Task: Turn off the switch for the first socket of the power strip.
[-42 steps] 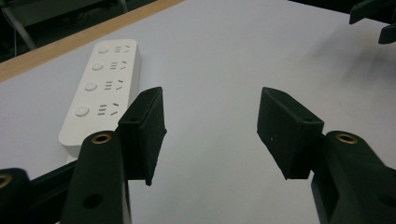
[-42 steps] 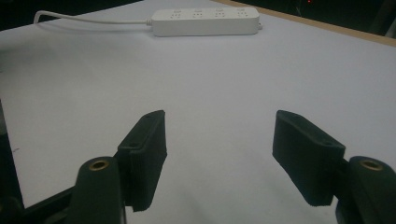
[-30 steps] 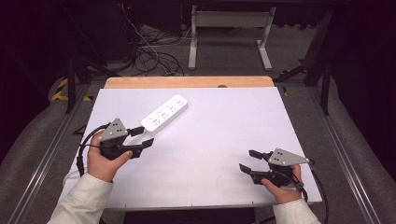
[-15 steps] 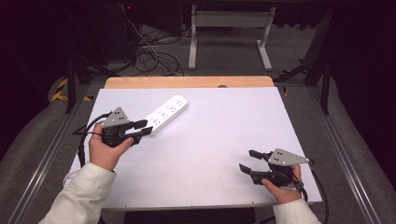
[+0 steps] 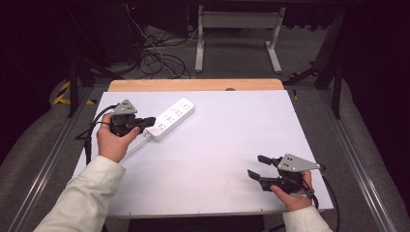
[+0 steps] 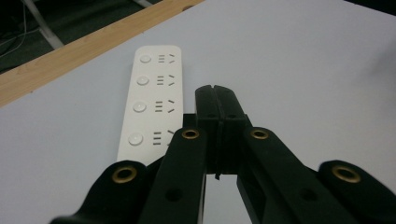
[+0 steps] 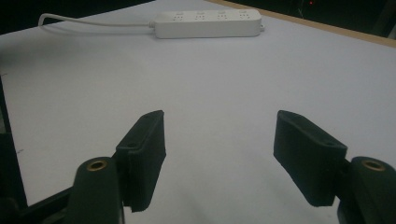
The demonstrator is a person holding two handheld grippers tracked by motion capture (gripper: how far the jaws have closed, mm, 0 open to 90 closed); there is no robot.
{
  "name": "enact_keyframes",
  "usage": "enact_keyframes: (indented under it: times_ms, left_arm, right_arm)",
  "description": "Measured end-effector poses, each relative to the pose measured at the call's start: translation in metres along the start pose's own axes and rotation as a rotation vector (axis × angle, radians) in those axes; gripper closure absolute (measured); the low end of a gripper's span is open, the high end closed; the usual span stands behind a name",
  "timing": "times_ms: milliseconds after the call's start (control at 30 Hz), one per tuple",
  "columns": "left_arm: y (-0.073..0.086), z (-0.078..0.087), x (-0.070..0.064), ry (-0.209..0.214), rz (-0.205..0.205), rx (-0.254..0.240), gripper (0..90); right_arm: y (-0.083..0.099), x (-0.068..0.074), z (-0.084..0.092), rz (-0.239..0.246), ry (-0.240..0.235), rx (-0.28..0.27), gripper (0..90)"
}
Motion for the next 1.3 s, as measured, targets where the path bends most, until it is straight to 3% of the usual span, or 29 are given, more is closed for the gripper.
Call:
enact_keyframes:
  times_ms: [333,600,1000,1300]
  left_arm:
    - [0.001,-0.020,0.023,-0.050,0.020,0.051,89.8]
    - [0.012,-0.041,0.047,-0.074,0.098,0.087,89.8]
    - [0.027,-0.056,0.067,-0.098,0.160,0.121,89.8]
    - [0.035,-0.067,0.074,-0.110,0.167,0.148,89.8]
  right_arm:
    - [0.000,0.000,0.000,0.000,0.000,0.000,34.7]
    - [0.001,0.000,-0.001,-0.008,-0.007,0.001,34.7]
    - [0.002,0.000,-0.002,-0.009,-0.012,0.003,34.3]
    - [0.002,0.000,-0.002,-0.009,-0.015,0.005,34.2]
Point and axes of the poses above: each handheld gripper's, and its own axes: z roughly backward along the jaws, y roughly out of its underside, x roughly to its left, the point moved 9 cm from there along -z, roughly forward along the jaws, and after that the axes turned 9 degrees about y, right-handed, at the moved point
